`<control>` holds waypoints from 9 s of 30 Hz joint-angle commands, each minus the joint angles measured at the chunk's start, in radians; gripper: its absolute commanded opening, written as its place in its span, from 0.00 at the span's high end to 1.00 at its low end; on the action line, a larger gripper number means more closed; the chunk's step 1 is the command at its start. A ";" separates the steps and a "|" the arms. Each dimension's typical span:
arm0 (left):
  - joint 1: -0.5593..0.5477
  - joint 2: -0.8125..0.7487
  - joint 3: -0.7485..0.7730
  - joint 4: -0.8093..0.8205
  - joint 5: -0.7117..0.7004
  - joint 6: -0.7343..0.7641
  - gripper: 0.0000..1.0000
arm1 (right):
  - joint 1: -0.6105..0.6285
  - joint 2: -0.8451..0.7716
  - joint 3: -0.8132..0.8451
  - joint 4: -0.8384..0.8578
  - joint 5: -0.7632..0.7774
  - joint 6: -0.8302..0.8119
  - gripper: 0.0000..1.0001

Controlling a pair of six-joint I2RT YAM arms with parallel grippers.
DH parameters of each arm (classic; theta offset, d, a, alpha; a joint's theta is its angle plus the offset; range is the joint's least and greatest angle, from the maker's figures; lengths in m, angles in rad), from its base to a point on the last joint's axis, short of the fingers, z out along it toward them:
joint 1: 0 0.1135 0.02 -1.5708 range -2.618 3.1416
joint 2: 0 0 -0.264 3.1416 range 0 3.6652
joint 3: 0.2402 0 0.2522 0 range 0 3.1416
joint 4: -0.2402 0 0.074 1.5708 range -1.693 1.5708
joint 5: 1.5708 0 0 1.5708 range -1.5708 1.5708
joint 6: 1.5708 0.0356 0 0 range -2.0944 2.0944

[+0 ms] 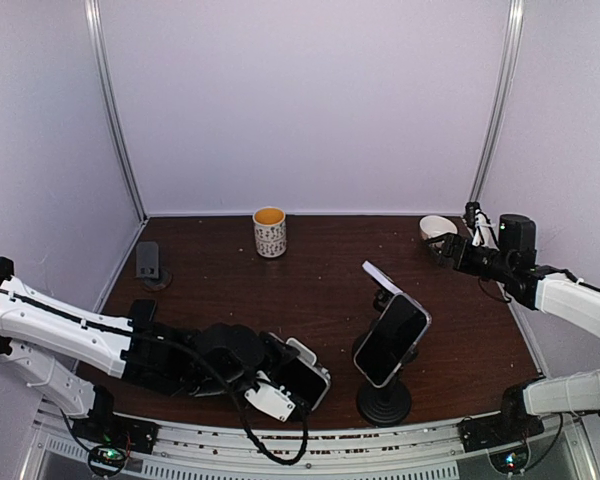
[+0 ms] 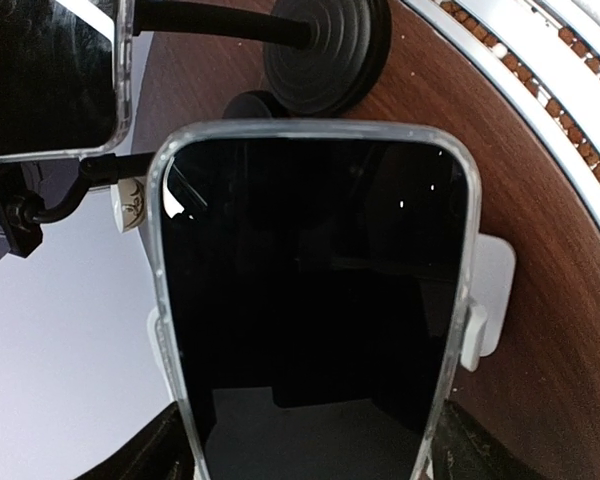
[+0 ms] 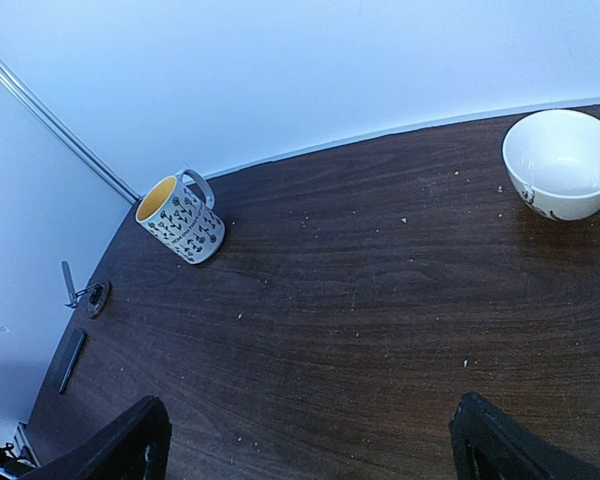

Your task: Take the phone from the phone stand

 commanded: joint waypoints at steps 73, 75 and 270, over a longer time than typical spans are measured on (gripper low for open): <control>0.216 -0.253 -0.005 0.018 -0.055 -0.540 0.62 | -0.006 0.005 0.003 0.019 0.001 -0.003 0.00; 0.257 -0.290 -0.022 -0.001 -0.051 -0.630 0.63 | -0.006 0.006 0.003 0.020 0.000 -0.001 0.00; 1.037 0.267 0.578 -0.346 0.243 -1.251 0.62 | -0.007 -0.057 -0.020 0.057 -0.008 -0.025 0.00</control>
